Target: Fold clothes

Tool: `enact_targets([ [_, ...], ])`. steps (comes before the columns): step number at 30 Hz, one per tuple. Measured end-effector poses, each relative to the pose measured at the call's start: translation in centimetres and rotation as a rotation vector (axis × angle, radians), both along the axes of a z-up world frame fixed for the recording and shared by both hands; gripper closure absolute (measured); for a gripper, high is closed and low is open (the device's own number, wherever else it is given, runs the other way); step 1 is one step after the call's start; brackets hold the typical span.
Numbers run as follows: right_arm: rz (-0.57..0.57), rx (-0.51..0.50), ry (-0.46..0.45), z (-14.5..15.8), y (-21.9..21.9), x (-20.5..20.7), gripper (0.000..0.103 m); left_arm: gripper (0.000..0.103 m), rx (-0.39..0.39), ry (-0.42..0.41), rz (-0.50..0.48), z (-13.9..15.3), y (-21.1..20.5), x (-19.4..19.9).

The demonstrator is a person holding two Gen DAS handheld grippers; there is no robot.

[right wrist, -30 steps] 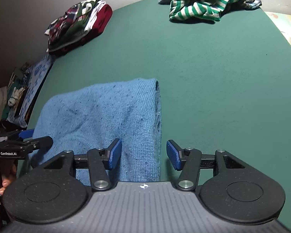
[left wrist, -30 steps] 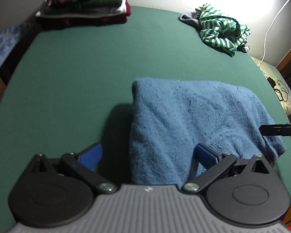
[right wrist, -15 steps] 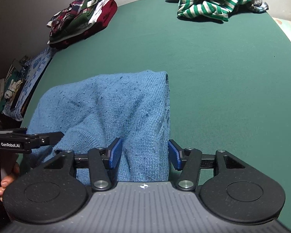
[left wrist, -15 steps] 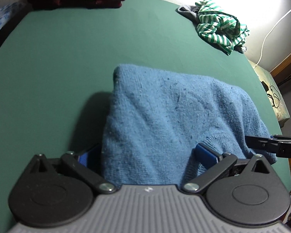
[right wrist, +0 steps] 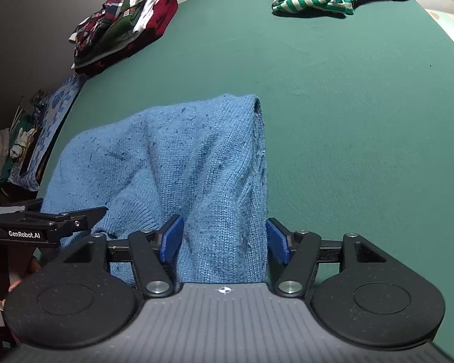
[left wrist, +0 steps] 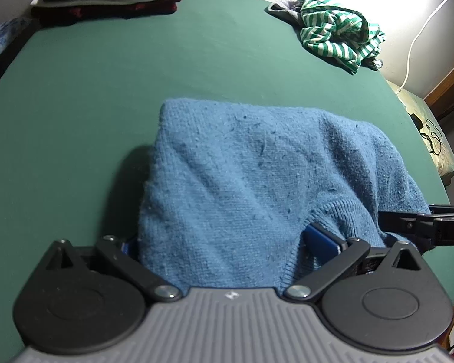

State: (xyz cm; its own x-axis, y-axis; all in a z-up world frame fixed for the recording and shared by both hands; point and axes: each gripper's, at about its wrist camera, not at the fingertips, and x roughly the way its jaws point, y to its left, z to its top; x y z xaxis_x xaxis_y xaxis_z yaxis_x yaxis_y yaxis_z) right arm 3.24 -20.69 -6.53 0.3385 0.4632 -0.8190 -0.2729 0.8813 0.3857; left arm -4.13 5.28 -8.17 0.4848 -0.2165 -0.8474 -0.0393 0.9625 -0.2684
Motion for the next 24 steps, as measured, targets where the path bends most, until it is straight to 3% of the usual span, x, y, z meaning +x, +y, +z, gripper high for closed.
enact_targets([
  [11,-0.015,0.049,-0.017,-0.1,-0.6,-0.3,0.037,0.001,-0.061,-0.045,-0.014,-0.7,1.0,-1.1],
  [17,0.000,0.022,-0.004,0.0,0.1,-0.6,0.031,0.002,-0.185,-0.015,-0.020,-1.1,1.8,-1.5],
  [19,0.007,0.038,0.005,-0.1,0.2,-0.7,0.024,0.002,-0.221,-0.007,-0.017,-1.3,1.8,-1.6],
  [24,-0.014,0.087,0.007,-0.2,-0.3,-0.7,0.020,0.003,-0.193,0.012,-0.021,-1.0,1.1,-1.0],
])
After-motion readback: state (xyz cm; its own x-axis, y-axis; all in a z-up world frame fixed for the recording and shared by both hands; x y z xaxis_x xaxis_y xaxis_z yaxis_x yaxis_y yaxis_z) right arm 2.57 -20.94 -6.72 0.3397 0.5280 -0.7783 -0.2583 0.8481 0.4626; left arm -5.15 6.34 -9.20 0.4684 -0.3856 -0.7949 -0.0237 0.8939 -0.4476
